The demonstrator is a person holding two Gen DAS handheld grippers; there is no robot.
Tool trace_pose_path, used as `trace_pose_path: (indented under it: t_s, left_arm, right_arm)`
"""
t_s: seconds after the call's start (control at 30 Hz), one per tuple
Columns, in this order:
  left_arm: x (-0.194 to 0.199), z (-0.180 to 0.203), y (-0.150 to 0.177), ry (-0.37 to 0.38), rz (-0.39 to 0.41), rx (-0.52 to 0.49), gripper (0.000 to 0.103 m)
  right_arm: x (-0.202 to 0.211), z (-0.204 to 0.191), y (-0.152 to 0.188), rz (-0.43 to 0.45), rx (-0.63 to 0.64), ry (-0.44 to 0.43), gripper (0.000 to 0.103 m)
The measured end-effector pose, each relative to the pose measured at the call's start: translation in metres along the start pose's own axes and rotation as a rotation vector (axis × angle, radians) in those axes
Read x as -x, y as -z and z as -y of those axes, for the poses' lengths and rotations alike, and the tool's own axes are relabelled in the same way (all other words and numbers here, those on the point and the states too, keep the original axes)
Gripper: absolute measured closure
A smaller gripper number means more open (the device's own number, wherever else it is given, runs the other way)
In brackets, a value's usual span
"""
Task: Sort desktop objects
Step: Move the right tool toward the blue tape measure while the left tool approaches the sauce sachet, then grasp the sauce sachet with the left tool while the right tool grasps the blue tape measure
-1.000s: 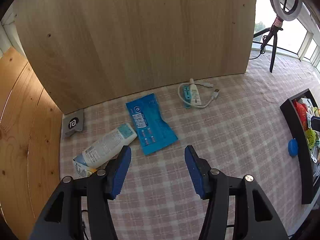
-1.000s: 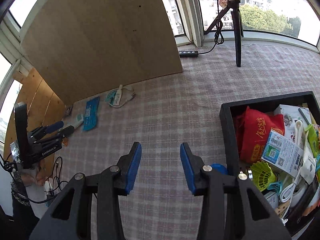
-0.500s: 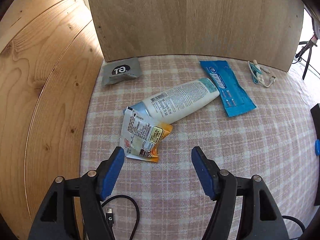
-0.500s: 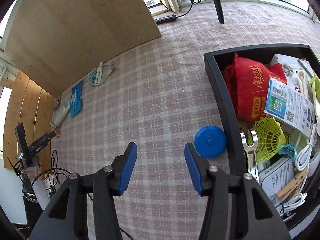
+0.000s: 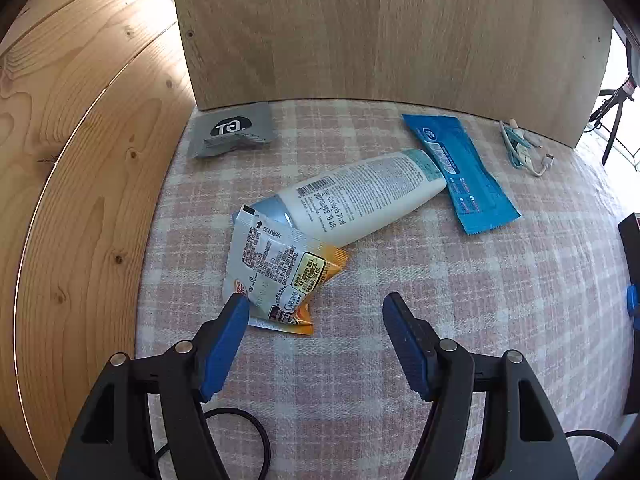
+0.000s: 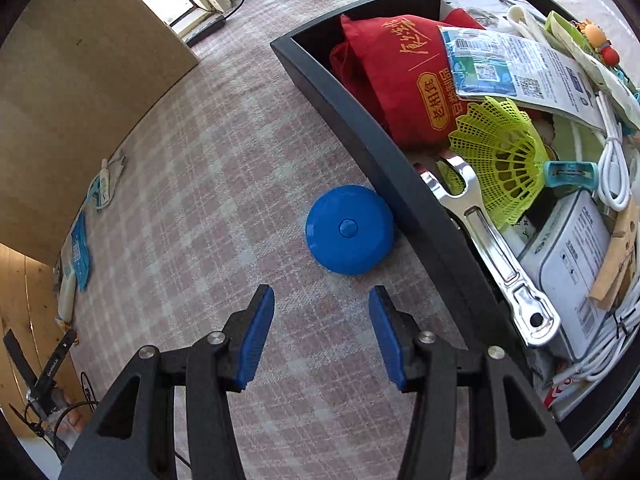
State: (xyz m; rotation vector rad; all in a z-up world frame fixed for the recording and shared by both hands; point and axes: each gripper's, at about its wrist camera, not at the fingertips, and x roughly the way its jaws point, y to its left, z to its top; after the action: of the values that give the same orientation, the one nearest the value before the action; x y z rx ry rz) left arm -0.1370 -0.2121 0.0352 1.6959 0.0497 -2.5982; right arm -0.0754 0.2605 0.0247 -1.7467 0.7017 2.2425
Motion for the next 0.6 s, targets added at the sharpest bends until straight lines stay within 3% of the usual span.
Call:
trace_pose_path:
  t_s: [0.2,0.47,0.6]
  left_arm:
    - [-0.004,0.000,-0.001,-0.019,0.005,-0.002,0.036]
    - [-0.008,-0.007,-0.002,-0.008,0.004,0.013,0.036]
    - [-0.011,-0.011,-0.002,-0.006,0.006,0.012,0.036]
  right_arm:
    - [0.000,-0.010,-0.015,0.079,0.005,0.026,0.049]
    - [-0.019,-0.038,-0.035,-0.017,0.135,-0.025,0.047]
    - [-0.029,-0.059,-0.034,-0.031,0.236,0.031,0.046]
